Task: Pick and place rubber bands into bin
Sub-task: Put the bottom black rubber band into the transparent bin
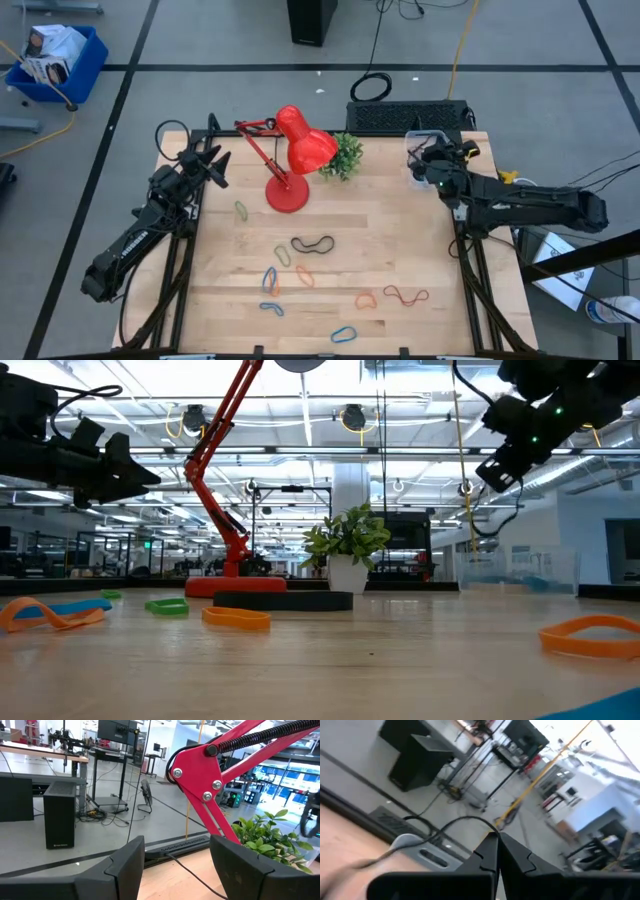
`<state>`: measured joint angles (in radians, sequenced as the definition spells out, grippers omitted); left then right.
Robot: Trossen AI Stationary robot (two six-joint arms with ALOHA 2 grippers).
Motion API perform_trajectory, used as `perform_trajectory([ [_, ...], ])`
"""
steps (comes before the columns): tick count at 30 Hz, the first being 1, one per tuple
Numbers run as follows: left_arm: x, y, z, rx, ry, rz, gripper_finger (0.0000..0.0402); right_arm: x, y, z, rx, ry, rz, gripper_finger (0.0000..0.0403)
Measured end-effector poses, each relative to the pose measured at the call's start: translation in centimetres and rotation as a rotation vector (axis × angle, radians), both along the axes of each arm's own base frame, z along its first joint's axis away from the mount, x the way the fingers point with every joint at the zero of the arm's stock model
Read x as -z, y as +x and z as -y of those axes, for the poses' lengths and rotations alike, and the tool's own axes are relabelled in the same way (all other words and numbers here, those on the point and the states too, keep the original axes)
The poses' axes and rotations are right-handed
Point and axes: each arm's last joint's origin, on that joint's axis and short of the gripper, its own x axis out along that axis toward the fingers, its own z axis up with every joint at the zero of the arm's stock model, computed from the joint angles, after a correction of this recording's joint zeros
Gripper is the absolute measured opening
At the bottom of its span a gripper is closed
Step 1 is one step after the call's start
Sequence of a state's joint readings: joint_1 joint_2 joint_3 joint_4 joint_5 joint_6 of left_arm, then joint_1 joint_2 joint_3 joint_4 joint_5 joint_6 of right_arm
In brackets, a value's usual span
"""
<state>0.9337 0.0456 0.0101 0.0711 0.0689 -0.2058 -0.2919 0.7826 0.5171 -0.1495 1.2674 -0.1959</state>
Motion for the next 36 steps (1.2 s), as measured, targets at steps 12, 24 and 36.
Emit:
perform_trajectory([
  [12,0.0,0.0,0.0,0.000,0.000,0.000,0.0230,1.9,-1.7,2.1,0.000,0.254,0.139,0.0000],
  [24,0.0,0.0,0.0,0.000,0.000,0.000,0.0230,3.5,-3.7,3.1,0.053,0.542,0.261,0.0000],
  [36,0.0,0.0,0.0,0.000,0.000,0.000,0.0230,4.0,-4.1,3.3,0.039,0.705,0.387,0.0000],
])
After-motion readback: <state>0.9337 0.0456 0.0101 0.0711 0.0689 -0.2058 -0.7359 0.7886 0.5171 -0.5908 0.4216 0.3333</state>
